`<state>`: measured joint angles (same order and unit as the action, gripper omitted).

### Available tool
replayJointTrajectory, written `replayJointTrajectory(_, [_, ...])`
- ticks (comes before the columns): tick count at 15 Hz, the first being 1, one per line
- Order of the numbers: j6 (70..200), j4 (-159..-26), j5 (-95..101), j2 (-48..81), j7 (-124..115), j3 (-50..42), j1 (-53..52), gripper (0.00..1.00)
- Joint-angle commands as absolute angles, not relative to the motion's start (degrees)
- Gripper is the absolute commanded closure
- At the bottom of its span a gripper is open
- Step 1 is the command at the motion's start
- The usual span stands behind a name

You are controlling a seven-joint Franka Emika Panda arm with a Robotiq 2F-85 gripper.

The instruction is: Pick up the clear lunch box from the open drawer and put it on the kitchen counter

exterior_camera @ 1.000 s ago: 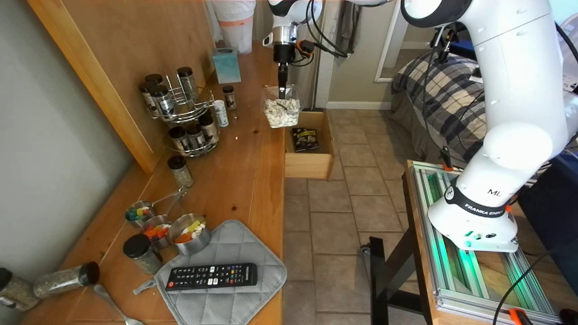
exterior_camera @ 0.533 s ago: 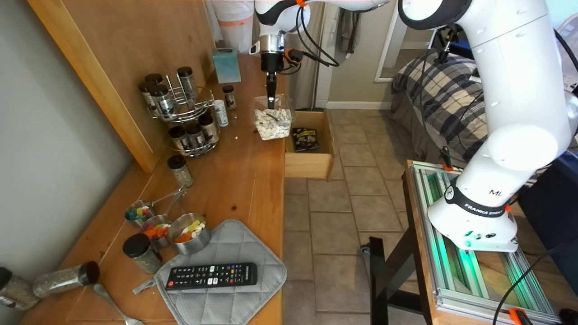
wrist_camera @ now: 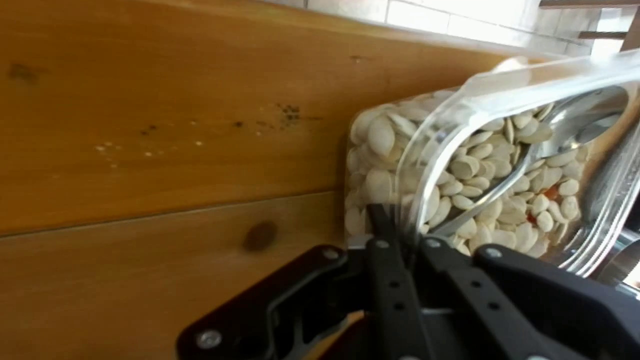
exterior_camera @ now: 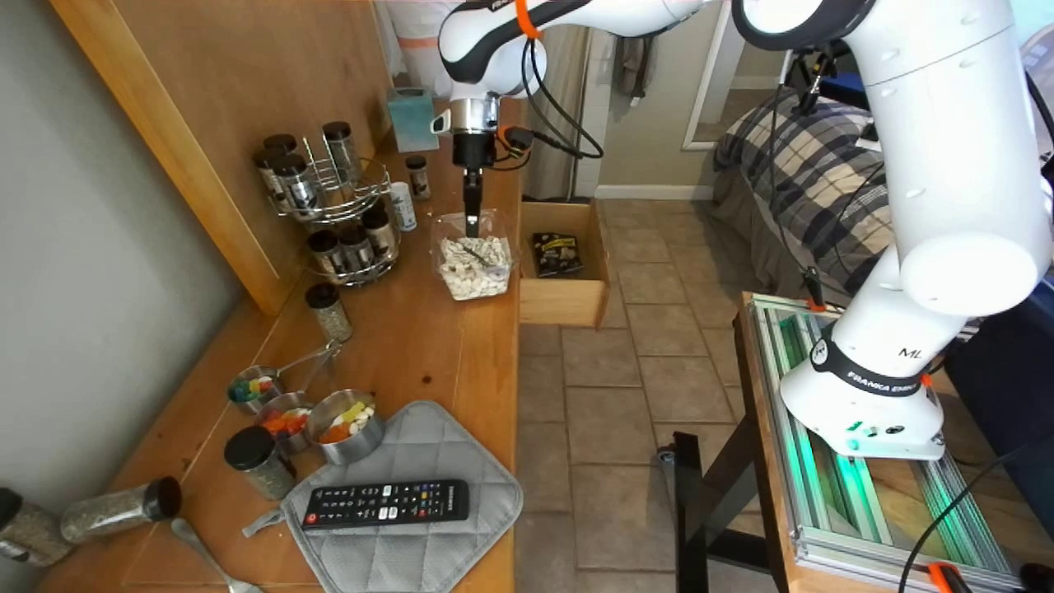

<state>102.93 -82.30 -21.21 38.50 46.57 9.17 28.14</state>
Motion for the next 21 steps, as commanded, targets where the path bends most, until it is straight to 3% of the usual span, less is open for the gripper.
replayJointTrajectory(1, [108.7, -92.5, -28.6, 31.6, 47.0, 7.9, 25.3, 0.99])
replayJointTrajectory(9, [114.8, -100.7, -35.3, 26.8, 43.4, 6.8, 18.7, 0.99])
replayJointTrajectory(21, [112.9, -97.0, -31.5, 29.1, 34.5, 4.6, 13.5, 0.99])
